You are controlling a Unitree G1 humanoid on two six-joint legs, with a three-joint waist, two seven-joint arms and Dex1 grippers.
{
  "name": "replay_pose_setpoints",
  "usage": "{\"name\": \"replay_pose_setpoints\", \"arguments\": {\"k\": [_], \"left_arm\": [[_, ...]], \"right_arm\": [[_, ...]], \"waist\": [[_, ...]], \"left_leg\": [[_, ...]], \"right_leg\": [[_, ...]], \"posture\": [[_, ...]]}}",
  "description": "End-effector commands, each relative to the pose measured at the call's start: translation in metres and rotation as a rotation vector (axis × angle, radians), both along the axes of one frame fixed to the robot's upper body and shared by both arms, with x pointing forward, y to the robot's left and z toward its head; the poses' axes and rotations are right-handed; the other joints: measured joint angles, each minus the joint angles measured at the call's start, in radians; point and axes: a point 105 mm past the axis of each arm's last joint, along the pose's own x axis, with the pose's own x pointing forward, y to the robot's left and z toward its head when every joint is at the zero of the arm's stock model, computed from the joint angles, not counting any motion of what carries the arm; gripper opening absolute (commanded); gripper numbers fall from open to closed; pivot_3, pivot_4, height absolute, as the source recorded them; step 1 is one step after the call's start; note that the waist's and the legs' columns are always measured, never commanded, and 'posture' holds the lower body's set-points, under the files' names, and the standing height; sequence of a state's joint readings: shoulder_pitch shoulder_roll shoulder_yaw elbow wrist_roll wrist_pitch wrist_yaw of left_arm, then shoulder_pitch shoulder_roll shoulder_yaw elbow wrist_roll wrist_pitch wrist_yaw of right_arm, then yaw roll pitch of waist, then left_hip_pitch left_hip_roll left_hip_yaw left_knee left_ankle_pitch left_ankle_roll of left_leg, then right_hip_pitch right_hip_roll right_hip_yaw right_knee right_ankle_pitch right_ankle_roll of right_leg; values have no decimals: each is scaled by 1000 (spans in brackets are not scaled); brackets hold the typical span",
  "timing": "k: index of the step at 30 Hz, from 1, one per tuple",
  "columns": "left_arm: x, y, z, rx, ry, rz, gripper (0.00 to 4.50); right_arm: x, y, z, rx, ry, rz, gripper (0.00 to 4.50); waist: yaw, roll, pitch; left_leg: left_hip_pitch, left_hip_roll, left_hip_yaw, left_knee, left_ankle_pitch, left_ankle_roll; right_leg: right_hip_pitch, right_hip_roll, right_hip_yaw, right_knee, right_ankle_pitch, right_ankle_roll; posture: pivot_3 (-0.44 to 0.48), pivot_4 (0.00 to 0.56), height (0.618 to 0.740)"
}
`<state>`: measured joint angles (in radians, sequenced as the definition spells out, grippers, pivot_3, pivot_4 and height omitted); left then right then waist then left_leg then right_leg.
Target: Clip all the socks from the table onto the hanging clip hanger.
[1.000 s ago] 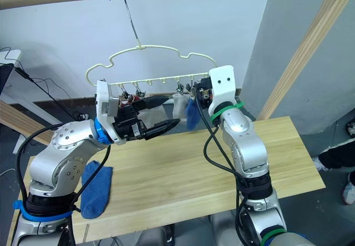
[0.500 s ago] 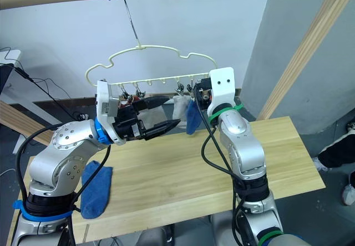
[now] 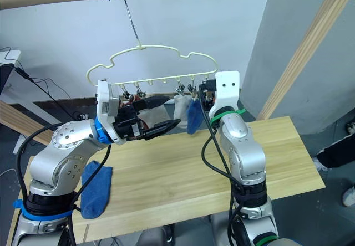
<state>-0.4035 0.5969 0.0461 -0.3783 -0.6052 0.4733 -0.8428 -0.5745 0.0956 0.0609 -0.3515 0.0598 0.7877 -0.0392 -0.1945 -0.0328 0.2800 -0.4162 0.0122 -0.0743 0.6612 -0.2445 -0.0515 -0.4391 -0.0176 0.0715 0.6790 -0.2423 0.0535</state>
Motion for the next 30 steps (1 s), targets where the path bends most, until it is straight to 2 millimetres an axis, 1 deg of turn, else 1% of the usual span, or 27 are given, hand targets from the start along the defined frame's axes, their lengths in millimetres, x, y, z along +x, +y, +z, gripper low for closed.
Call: {"name": "replay_pose_setpoints", "arguments": {"k": [1,14,20,30], "left_arm": [[-2,-2,7,2,-40,-13,3760],[-2,-4,6,3,-39,-19,3760],[-3,-5,5,2,-39,-23,3760],[-3,-6,5,5,-38,-24,3760]], "right_arm": [[-6,-2,17,27,-68,-10,3138],[-6,-3,18,71,-66,-26,3138],[-7,1,17,133,-36,-4,3138],[-12,11,18,157,-22,40,3138]], "waist": [[0,0,0],[0,0,0],[0,0,0],[0,0,0]], "left_leg": [[0,0,0,0,0,0],[0,0,0,0,0,0],[0,0,0,0,0,0],[0,0,0,0,0,0]], "right_leg": [[0,0,0,0,0,0],[0,0,0,0,0,0],[0,0,0,0,0,0],[0,0,0,0,0,0]], "posture": [[-228,239,740],[-231,239,740],[-232,239,740],[-232,240,740]]}}
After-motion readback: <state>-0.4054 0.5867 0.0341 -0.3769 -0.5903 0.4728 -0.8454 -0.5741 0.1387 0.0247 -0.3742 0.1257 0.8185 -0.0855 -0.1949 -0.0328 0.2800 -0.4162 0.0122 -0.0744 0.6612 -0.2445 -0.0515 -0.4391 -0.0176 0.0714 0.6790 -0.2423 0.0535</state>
